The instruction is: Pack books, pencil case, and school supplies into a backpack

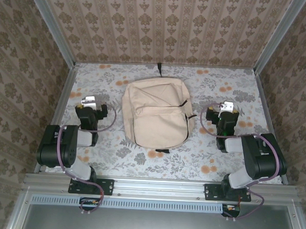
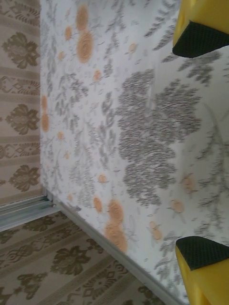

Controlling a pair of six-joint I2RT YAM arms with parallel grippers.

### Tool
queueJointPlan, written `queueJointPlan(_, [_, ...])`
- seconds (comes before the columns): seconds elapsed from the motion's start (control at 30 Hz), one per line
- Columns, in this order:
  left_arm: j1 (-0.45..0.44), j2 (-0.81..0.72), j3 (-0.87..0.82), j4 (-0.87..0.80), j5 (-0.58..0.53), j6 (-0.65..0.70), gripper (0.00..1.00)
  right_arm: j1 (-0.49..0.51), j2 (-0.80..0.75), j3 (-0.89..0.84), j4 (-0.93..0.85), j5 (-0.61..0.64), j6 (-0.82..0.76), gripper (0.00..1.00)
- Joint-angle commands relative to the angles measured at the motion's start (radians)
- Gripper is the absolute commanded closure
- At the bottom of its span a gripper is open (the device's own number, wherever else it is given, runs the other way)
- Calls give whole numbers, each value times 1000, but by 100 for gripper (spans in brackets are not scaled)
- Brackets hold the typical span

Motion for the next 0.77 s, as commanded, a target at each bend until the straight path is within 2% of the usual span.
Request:
queueJointPlan(0.0, [-17,-8,28,-94,-47,27,0,-6,6,22,1,-6,20,0])
queueJointPlan(0.23, [-12,-5,32,-99,13,47,0,-6,5,22,0,-6,19,0])
queueJointPlan(0.73, [0,-6,33,-102,32,39,0,-7,4,16,7,-13,18,0])
